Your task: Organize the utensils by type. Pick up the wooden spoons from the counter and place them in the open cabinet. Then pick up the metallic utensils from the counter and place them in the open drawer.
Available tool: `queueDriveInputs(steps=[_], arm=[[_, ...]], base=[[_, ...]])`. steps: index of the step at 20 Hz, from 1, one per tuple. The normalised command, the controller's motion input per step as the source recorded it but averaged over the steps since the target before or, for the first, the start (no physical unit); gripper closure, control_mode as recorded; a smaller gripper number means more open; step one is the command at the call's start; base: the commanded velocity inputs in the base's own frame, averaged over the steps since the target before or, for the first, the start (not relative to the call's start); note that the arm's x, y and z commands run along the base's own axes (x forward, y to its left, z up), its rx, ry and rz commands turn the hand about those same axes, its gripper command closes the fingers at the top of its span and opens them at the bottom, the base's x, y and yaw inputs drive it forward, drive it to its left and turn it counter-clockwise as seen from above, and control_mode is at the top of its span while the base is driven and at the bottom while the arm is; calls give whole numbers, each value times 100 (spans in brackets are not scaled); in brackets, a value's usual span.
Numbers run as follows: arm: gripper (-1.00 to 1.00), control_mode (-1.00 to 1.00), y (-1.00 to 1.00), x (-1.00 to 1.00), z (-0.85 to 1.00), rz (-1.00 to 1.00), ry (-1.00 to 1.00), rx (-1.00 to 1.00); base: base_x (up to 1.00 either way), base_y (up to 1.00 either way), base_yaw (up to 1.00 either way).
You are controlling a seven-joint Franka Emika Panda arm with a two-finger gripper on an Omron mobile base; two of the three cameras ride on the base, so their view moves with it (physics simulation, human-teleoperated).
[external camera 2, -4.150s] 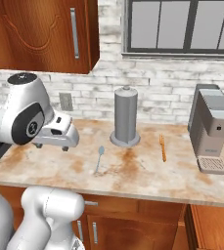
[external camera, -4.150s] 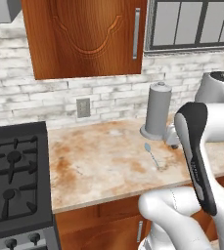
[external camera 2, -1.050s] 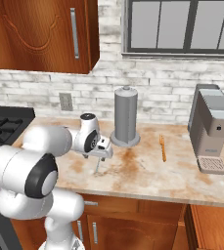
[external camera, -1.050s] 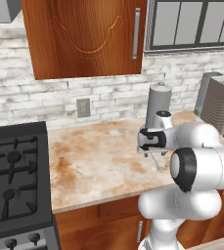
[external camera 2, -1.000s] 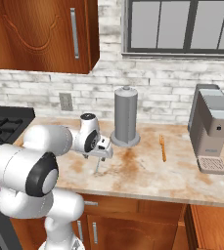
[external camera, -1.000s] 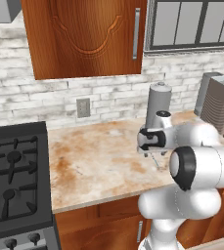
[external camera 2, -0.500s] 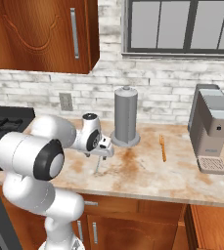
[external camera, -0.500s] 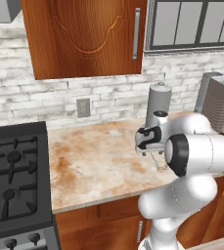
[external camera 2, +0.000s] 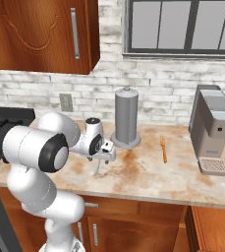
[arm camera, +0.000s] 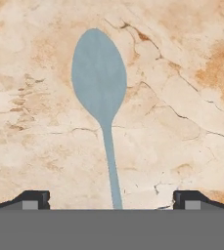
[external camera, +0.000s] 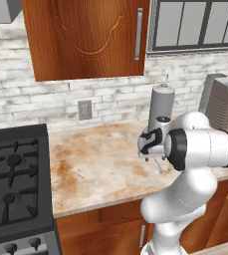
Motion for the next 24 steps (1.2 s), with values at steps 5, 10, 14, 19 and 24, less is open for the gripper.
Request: queueDriveInputs(steps=[5, 10, 14, 19, 24], arm=[[-100, -100, -5, 5, -23, 0, 0, 0], [-100, -100, 0, 4, -33, 0, -1, 0], [-100, -100, 0, 0, -24, 0, 0, 0], [100, -100, 0, 0, -5, 0, 0, 0], [100, -100, 0, 0, 0, 0, 0, 0]], base=[[0, 0, 0], [0, 0, 0], [0, 0, 0], [0, 0, 0], [0, 0, 0]])
